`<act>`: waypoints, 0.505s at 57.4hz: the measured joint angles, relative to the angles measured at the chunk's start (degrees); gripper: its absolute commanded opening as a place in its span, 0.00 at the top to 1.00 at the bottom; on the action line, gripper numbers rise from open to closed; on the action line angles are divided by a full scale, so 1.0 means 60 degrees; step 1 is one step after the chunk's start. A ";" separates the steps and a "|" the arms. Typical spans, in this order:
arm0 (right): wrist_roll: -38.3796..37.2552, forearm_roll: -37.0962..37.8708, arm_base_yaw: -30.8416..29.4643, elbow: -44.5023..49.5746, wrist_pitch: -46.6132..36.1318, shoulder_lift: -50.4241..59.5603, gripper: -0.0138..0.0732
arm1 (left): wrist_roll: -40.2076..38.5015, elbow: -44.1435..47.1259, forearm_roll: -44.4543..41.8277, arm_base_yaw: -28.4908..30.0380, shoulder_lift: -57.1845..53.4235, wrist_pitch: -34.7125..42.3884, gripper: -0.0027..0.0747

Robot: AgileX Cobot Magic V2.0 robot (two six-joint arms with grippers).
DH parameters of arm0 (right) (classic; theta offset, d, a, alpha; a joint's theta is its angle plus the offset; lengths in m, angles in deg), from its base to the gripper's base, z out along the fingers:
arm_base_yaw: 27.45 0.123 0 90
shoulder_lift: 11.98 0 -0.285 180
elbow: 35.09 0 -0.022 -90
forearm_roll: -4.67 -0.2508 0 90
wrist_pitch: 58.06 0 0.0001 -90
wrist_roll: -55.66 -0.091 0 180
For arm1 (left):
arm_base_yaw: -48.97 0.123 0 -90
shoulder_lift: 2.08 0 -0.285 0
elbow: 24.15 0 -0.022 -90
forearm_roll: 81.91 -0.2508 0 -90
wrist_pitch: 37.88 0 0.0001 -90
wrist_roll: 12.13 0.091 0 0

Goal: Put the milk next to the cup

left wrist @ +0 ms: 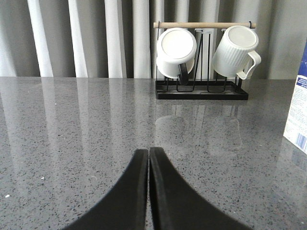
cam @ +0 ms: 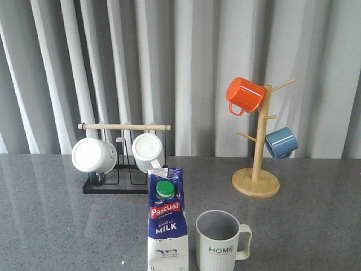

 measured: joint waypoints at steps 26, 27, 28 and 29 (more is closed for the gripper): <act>0.0419 -0.0463 -0.0009 0.0325 0.1393 0.1507 0.85 | 0.0000 0.0000 0.0000 0.0000 0.0000 -0.0002 0.97; 0.0419 -0.0469 -0.0009 0.0325 0.1393 0.1507 0.85 | 0.0000 0.0000 0.0000 0.0000 0.0000 -0.0002 0.97; 0.0419 -0.0484 -0.0009 0.0325 0.1393 0.1507 0.85 | 0.0000 0.0000 0.0000 0.0000 0.0000 -0.0002 0.97; 0.0419 -0.0483 -0.0009 0.0325 0.1393 0.1507 0.85 | 0.0000 0.0000 0.0000 0.0000 0.0000 -0.0002 0.97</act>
